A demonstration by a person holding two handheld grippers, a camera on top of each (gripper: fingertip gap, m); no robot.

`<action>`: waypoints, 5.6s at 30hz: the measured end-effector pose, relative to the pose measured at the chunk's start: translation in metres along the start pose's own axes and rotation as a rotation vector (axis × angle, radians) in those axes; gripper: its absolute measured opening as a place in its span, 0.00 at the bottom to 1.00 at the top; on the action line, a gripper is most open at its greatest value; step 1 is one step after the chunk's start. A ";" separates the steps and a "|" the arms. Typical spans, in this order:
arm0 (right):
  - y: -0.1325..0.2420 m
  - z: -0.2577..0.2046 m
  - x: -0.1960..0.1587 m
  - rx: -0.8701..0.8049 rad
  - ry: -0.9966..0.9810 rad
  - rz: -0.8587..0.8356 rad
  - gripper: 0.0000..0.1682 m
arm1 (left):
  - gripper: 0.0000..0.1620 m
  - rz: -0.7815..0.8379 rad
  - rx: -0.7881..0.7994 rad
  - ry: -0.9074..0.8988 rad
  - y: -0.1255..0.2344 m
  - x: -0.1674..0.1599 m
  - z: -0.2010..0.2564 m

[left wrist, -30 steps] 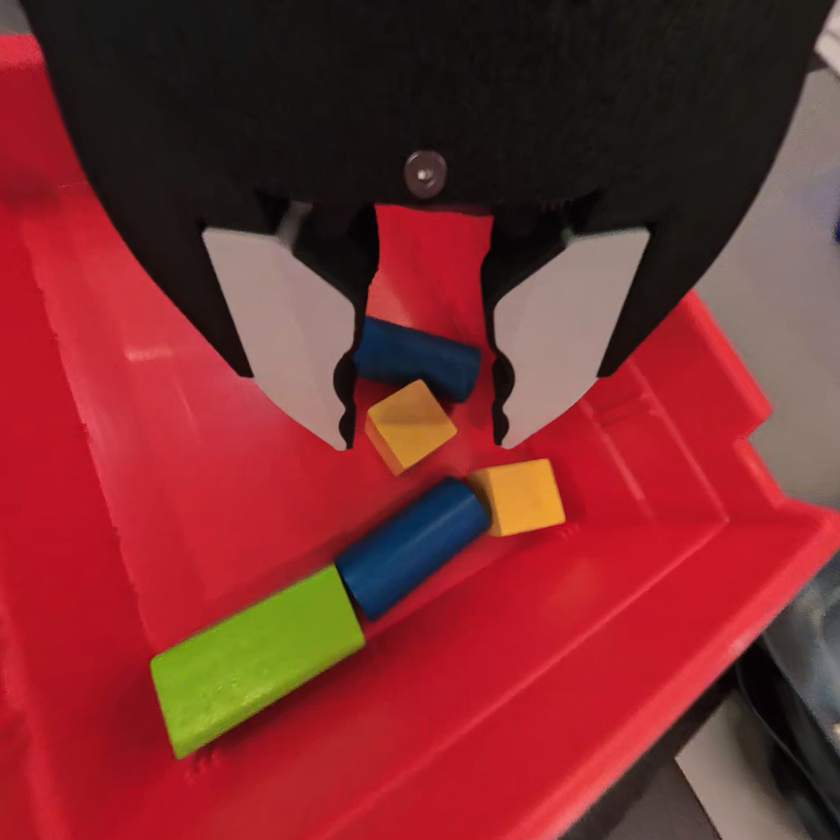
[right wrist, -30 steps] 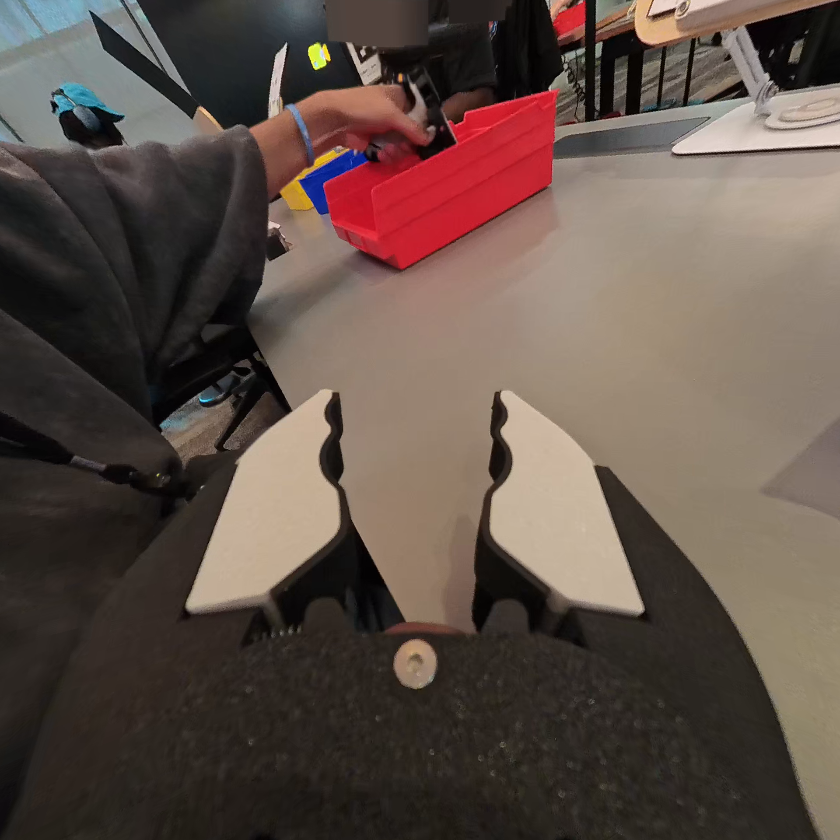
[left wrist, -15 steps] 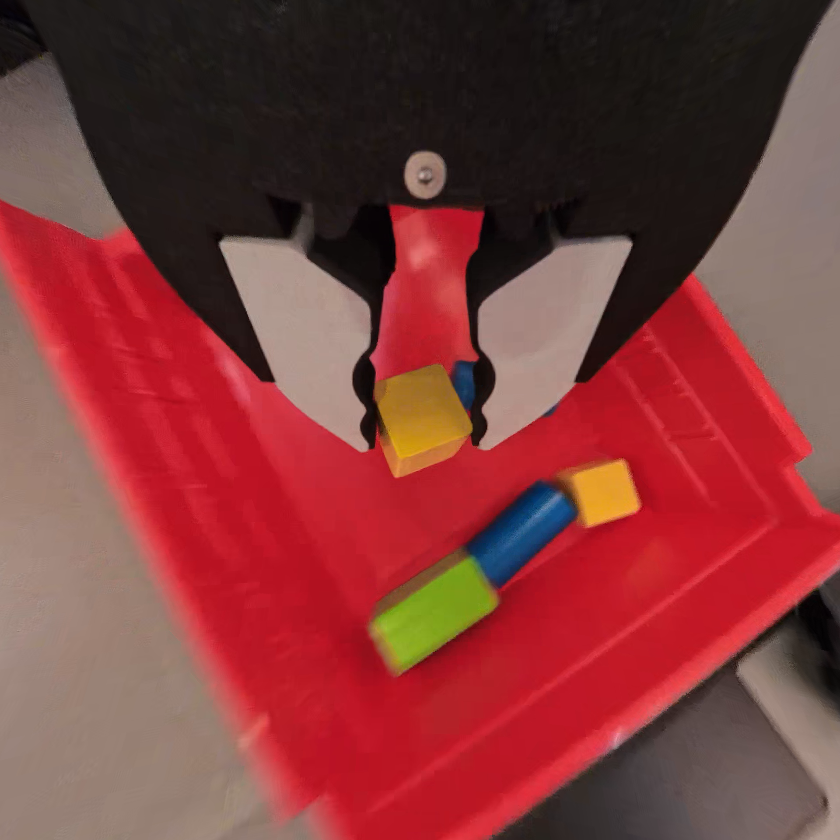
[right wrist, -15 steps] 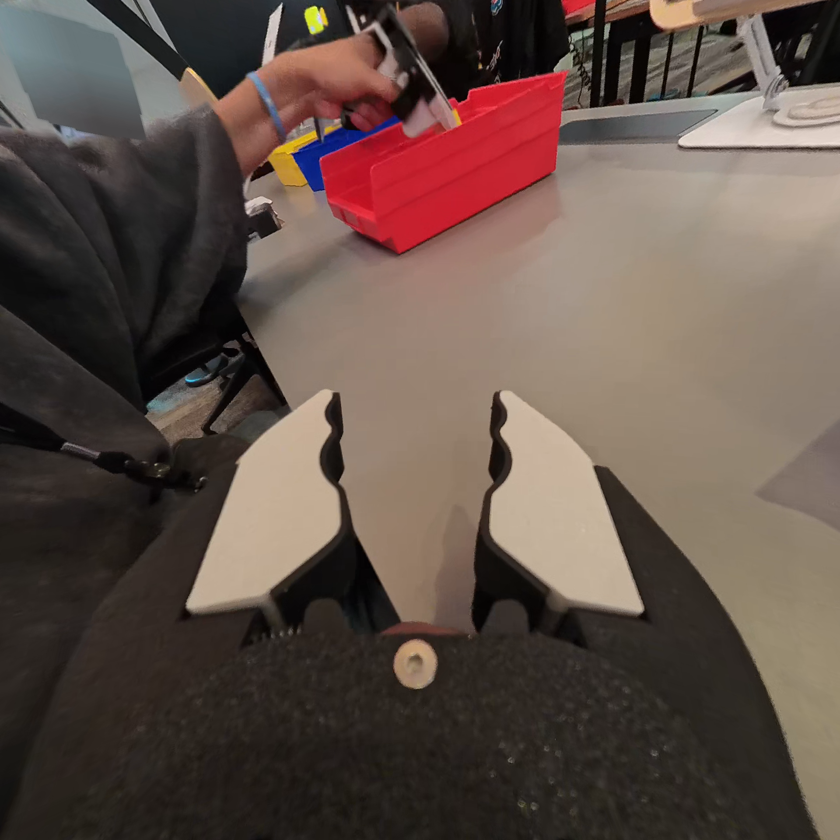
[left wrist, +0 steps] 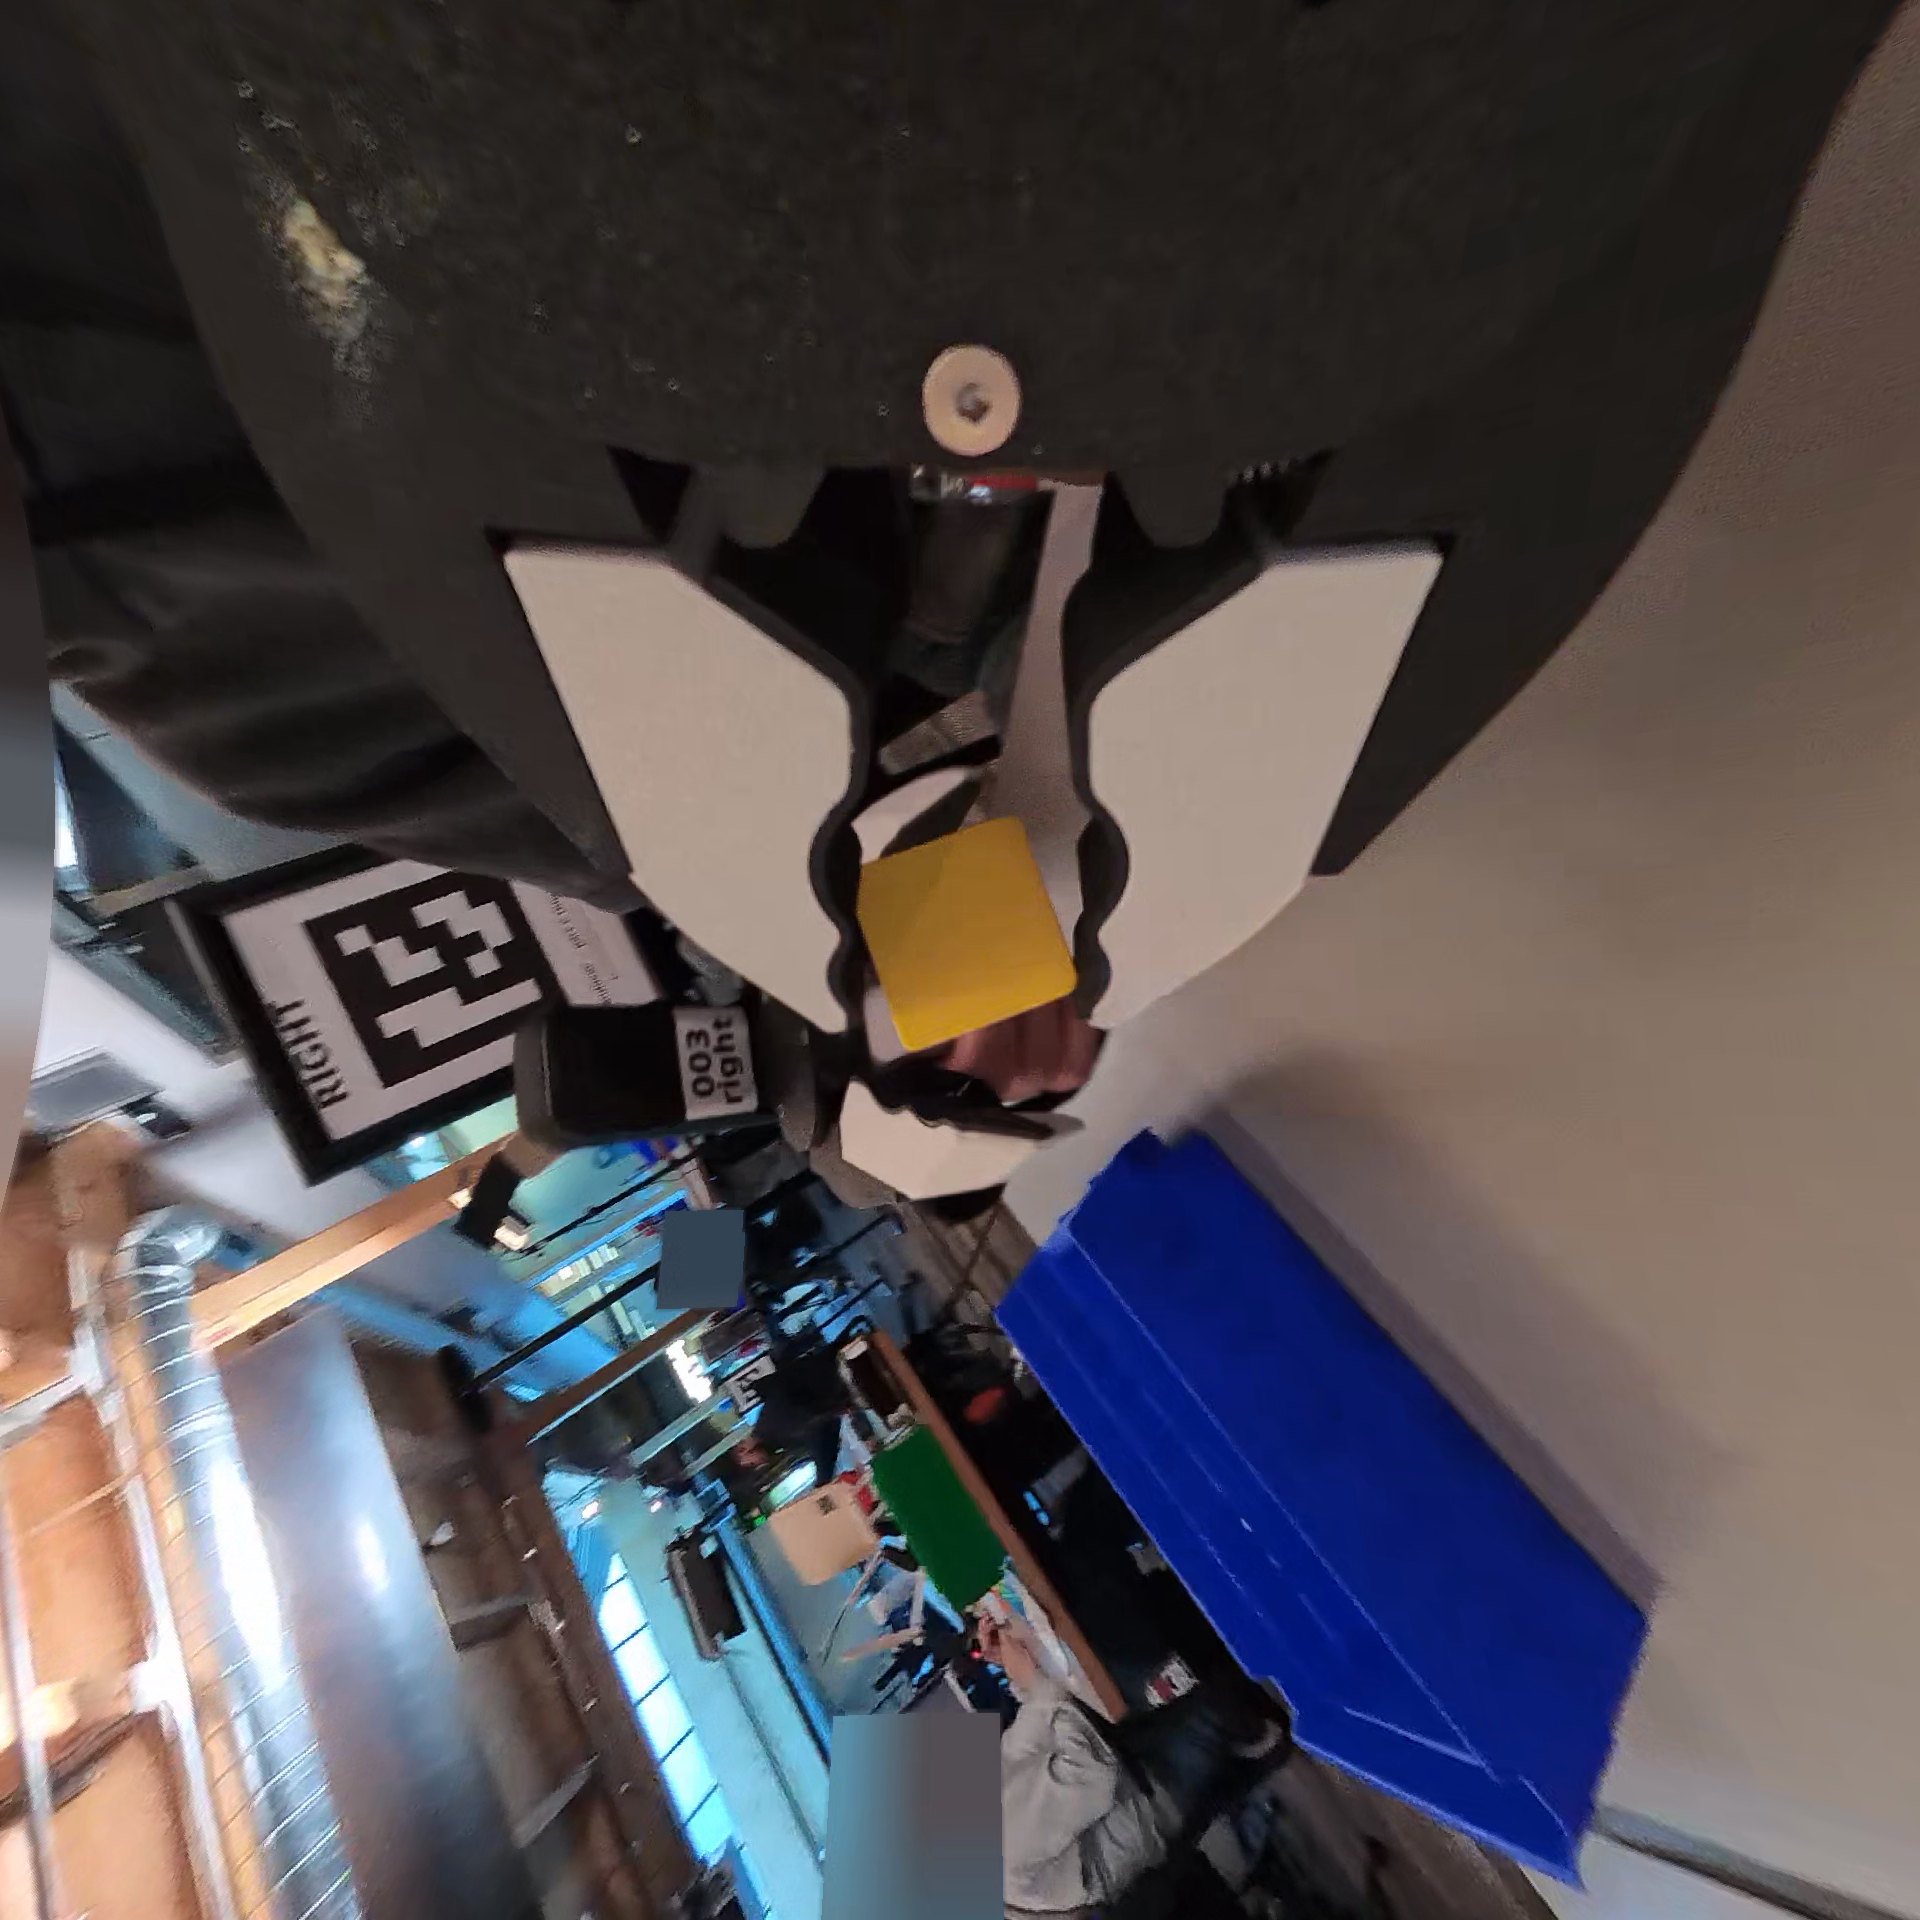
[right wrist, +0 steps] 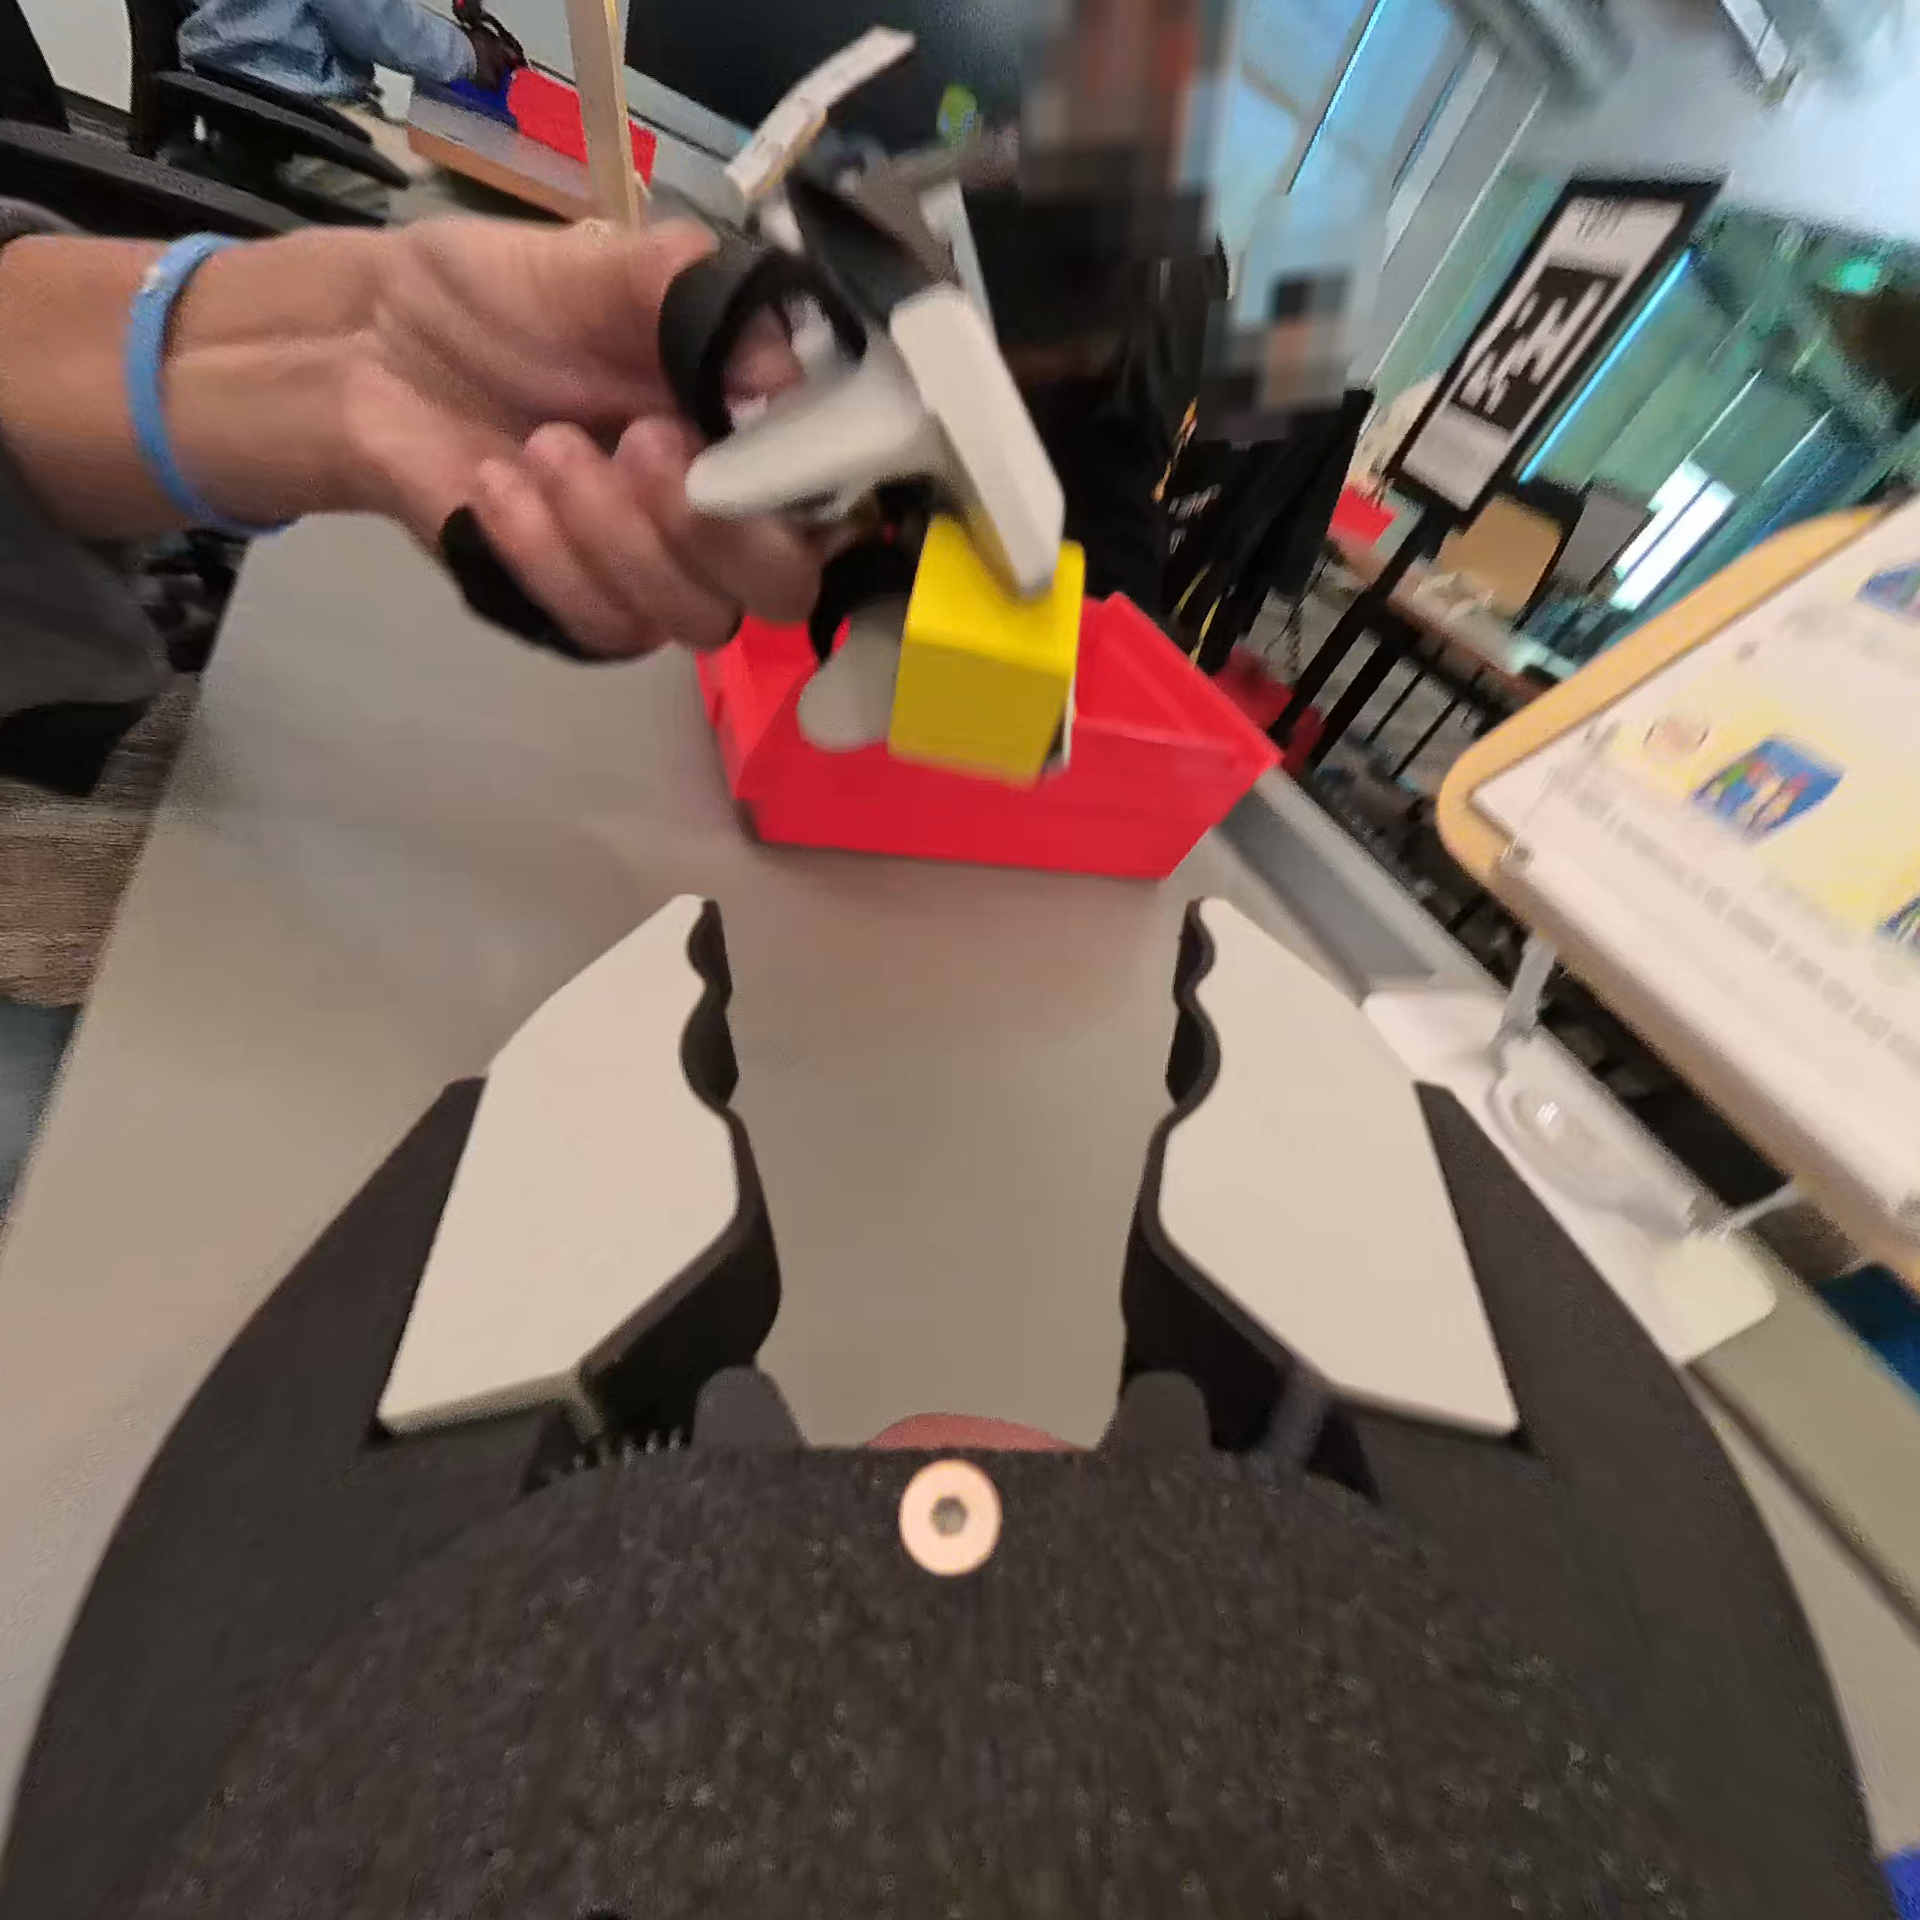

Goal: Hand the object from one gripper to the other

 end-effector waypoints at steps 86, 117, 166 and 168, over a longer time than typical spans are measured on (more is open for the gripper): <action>0.102 -0.054 -0.087 -0.209 -0.581 -0.334 0.38 | 0.21 0.130 1.318 0.813 0.259 0.072 -0.296; 0.008 -0.033 -0.004 0.155 -0.335 0.097 0.51 | 0.20 0.091 -0.308 0.440 -0.038 -0.076 0.012; 0.146 -0.016 -0.066 -0.248 -0.782 -0.077 0.41 | 0.41 0.078 0.538 -0.224 0.084 -0.083 -0.022; 0.143 -0.046 -0.072 -0.230 -0.867 -0.017 0.43 | 0.46 0.113 0.728 -0.222 0.118 -0.060 -0.035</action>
Point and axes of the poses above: each gripper's, where its closed fingertips meet, y back along the fingers, x out of its top, z = x × y across the jaws, the point moved 2 cm from there along y, back along the fingers, and after that the axes turned 1 degree about -y, right-handed, at the moved point
